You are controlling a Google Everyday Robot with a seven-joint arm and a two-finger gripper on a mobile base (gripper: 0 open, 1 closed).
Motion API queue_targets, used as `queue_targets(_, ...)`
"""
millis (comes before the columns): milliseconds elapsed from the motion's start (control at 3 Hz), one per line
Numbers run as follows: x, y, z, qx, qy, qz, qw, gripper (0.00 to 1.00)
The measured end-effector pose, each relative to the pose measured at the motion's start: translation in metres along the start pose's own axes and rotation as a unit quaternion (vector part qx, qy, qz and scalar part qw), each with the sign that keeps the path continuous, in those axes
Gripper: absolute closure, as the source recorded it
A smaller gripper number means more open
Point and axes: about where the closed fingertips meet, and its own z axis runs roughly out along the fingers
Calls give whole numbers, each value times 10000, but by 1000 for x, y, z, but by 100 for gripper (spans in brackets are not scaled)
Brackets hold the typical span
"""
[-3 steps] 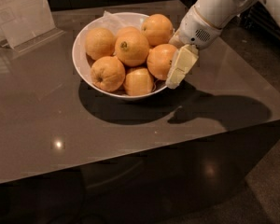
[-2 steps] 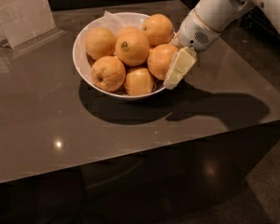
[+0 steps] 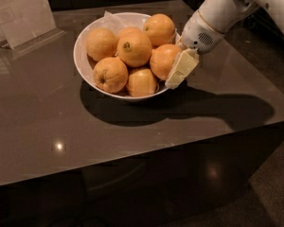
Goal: Pick orange from white bowl
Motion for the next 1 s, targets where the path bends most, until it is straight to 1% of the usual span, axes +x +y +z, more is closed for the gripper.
queue_targets(333,-1,0,-2,27,-13,20,10000,67)
queue_targets(667,-2,-2,-9,295,-94,37,9995,91)
queue_targets(1000,-6,-5,-22,633,-205,43,9978,100)
